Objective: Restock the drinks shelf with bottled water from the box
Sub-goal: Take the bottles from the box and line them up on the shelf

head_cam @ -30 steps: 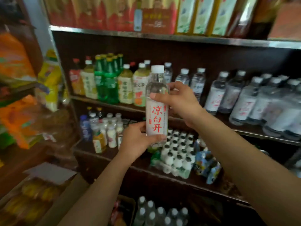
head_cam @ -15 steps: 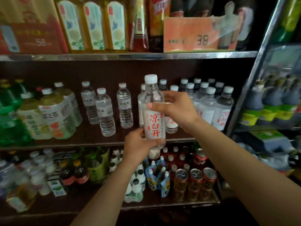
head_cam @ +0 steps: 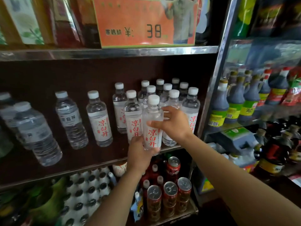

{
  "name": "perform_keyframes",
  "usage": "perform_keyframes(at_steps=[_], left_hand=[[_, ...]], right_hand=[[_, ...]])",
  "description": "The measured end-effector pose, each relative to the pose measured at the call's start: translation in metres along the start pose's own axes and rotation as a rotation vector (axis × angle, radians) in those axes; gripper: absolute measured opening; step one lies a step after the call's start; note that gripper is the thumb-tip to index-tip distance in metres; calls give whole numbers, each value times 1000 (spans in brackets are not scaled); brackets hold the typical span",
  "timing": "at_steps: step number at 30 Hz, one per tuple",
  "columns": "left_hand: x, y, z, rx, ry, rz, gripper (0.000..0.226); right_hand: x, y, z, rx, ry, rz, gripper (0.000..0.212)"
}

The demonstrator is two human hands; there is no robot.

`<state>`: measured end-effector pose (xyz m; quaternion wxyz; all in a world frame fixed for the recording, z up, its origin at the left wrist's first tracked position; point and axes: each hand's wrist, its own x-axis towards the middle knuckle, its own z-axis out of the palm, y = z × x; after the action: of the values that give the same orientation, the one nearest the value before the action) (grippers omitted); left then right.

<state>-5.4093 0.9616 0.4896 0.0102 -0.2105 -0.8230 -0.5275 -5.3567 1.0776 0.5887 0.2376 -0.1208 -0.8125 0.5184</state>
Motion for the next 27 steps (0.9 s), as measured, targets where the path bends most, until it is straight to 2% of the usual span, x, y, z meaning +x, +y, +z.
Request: perform_keyframes(at_steps=[3, 6, 8, 11, 21, 27], left_hand=[[5, -5, 14, 29, 36, 27, 45], [9, -2, 20, 61, 74, 49, 41], [13, -2, 23, 76, 103, 33, 38], [19, -3, 28, 122, 138, 9, 39], [18, -2, 35, 175, 123, 12, 49], [1, 13, 26, -4, 83, -37, 54]], right_hand=[[8, 10, 2, -111, 63, -35, 47], [13, 10, 4, -310, 130, -94, 52], [15, 5, 5, -471, 164, -165, 45], [21, -1, 4, -646, 186, -201, 48], [20, 3, 7, -597, 181, -149, 50], [15, -1, 9, -563, 194, -109, 51]])
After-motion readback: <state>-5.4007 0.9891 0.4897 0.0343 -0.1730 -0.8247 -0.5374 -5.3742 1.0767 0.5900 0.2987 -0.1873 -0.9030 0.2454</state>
